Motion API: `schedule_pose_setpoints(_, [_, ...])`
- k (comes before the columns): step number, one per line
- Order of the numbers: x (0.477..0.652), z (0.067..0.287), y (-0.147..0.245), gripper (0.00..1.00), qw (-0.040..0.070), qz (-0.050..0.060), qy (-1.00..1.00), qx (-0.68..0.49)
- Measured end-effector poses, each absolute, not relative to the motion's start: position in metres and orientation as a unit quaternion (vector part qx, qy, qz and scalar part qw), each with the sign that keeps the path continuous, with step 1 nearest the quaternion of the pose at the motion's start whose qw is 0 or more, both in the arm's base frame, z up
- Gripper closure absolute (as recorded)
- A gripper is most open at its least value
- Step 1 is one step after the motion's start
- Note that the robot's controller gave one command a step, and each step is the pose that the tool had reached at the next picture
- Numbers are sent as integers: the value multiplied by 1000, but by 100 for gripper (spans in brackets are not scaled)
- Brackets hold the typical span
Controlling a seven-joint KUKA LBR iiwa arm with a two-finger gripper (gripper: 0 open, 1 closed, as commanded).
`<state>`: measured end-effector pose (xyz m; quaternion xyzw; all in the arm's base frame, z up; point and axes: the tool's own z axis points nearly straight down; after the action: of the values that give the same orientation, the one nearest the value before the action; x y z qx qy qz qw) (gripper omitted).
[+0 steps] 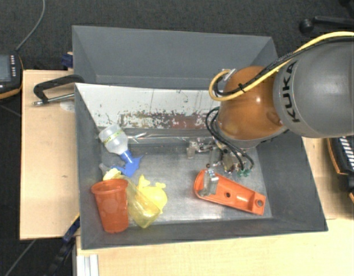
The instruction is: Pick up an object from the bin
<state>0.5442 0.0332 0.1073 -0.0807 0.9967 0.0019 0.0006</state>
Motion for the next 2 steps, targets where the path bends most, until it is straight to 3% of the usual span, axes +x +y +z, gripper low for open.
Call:
schedule_pose_setpoints(1, [515,84,10,0,4,2,998,-68])
schedule_pose_setpoints(2, [568,76,-33,100,3,2,1000,-7])
